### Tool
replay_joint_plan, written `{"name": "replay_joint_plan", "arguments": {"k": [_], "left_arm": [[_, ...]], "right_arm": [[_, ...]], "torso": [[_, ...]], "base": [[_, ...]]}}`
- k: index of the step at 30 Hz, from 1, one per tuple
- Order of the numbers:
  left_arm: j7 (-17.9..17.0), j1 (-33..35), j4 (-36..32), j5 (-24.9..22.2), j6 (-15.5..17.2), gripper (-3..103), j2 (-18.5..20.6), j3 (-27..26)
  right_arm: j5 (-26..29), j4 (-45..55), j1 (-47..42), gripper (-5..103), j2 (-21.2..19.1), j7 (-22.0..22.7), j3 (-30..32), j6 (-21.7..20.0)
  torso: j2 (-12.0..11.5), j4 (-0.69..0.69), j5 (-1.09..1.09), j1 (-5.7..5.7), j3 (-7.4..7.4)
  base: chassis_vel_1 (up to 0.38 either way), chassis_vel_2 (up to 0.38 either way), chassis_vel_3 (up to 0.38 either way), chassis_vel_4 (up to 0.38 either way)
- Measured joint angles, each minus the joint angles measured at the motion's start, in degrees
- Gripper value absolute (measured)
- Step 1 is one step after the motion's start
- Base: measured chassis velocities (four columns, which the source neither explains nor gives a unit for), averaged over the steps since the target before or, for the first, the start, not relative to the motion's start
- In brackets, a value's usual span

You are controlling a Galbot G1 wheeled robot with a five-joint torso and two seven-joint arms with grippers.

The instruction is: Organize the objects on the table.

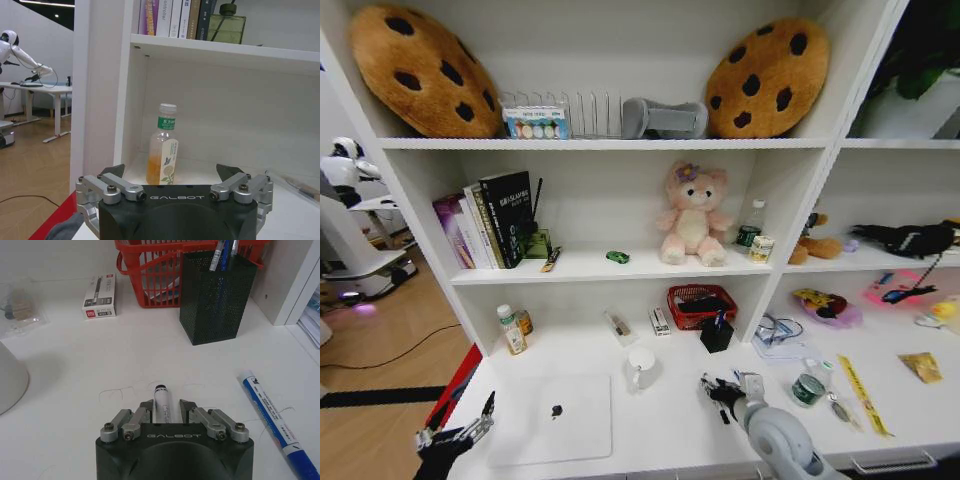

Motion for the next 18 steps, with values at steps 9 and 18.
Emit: {"name": "replay_joint_plan", "arguments": {"k": [9,18], "left_arm": [[0.00,0.00,0.00,0.00,0.00,100,0.00,0.00],[0.00,0.00,0.00,0.00,0.00,100,0.00,0.00]], "right_arm": [[-0.33,0.41,-0.60,10,-0.01,-0.01,0.37,-0.09],[-9.14,1.48,-0.86,10,-0.47,-3.13,1.30,5.91]], "torso": [[0.00,0.00,0.01,0.00,0.00],[0.00,0.00,0.01,0.00,0.00]], "base": [[0.000,0.000,0.000,0.000],[0.000,0.000,0.000,0.000]]}}
